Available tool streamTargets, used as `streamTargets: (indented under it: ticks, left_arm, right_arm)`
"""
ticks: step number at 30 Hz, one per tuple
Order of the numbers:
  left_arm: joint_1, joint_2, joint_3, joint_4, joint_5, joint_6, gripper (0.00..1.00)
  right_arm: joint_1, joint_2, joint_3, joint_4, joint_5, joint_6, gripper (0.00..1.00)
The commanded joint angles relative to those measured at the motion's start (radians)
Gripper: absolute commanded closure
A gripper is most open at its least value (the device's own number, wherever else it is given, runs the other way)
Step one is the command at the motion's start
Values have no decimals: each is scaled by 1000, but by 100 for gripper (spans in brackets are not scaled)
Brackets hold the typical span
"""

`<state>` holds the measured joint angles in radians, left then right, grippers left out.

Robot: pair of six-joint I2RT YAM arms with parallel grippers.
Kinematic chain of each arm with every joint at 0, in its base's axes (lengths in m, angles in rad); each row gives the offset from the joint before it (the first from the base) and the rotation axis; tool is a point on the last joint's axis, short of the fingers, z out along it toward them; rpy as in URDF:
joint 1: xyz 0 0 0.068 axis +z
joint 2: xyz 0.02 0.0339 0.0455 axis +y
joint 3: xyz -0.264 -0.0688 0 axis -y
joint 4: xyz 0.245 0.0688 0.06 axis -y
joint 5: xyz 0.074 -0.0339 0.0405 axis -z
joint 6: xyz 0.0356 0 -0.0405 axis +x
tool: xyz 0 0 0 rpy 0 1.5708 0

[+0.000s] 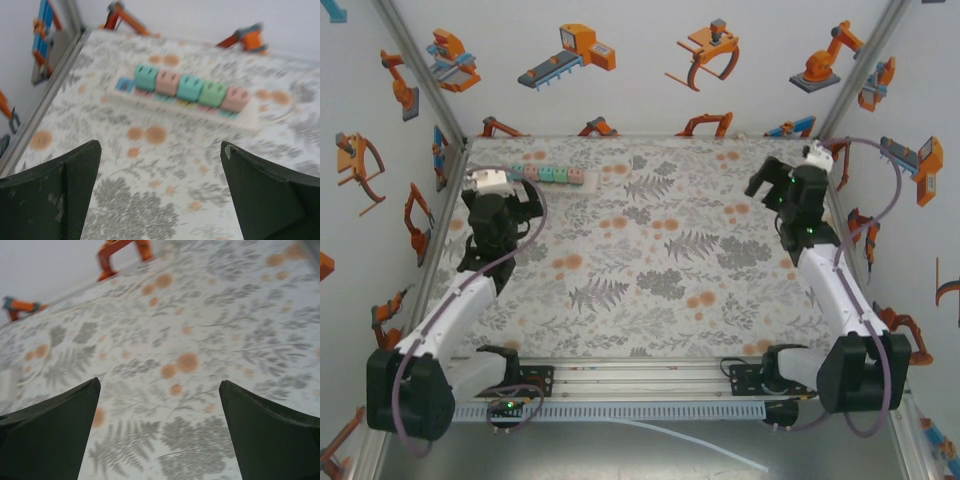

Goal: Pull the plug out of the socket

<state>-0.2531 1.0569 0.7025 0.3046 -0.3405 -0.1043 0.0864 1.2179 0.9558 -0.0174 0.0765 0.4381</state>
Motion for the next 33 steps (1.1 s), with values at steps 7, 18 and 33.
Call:
streamTargets:
  ticks: [7,18,33]
  left_arm:
    - [-89,-87,360,-639,326,-3,3]
    - [58,-21,438,-856,493,67,3]
    - [107,-37,353,-800,518,81,3]
  right_arm:
    - [393,410,478,-364,-158,42,6]
    - [561,1028,1062,-297,-113,-4,7]
    - [562,1443,1427,-182,-78,-100,25]
